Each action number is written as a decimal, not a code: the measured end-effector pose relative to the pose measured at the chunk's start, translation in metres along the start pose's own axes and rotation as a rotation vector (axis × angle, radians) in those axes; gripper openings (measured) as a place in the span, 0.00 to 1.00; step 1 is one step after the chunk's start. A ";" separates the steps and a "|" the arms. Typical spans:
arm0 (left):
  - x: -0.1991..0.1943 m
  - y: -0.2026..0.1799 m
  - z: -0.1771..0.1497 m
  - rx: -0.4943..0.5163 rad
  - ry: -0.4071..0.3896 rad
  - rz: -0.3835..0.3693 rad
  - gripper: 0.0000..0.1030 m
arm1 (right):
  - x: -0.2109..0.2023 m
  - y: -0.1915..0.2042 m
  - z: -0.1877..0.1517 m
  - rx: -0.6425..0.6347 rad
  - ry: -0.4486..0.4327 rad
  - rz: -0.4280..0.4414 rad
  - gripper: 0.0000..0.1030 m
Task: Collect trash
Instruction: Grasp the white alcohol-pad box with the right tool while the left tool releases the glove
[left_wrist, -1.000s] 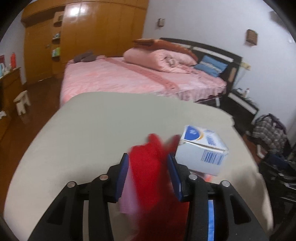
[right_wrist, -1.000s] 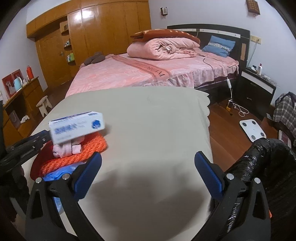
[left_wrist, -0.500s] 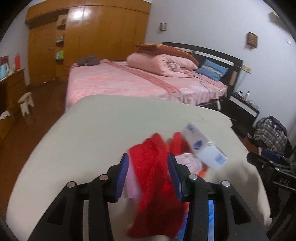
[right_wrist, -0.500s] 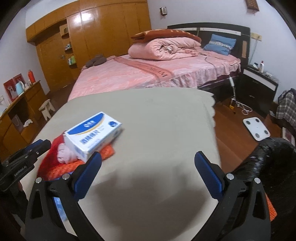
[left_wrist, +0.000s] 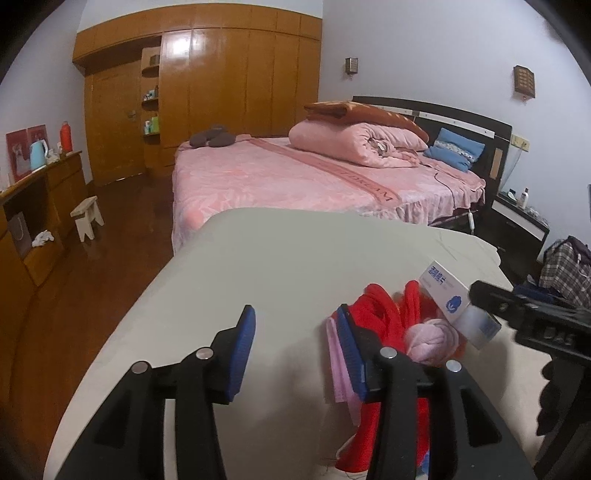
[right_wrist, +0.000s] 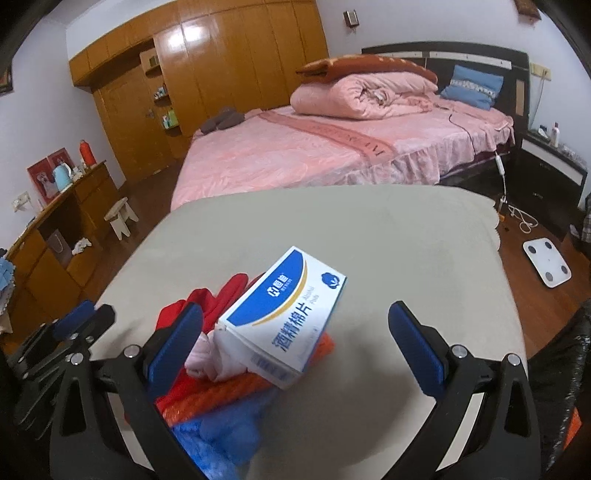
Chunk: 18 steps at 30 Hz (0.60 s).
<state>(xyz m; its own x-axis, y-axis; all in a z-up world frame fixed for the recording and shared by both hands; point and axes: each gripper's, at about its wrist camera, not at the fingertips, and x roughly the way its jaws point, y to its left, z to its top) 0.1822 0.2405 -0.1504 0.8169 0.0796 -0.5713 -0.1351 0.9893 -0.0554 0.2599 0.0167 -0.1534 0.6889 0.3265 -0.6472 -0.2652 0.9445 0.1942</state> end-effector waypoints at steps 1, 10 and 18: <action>0.001 0.001 0.000 -0.001 0.001 0.001 0.44 | 0.004 0.001 -0.001 -0.002 0.010 -0.015 0.95; -0.001 -0.004 -0.005 0.002 0.003 -0.008 0.45 | 0.017 -0.006 -0.013 0.039 0.102 0.059 0.72; -0.005 -0.011 -0.008 0.009 0.005 -0.021 0.46 | -0.004 -0.014 -0.019 -0.025 0.110 0.099 0.61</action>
<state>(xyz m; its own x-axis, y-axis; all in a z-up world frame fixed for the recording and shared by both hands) 0.1756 0.2287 -0.1535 0.8166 0.0579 -0.5743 -0.1125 0.9918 -0.0600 0.2475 0.0011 -0.1675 0.5805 0.4105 -0.7032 -0.3454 0.9062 0.2438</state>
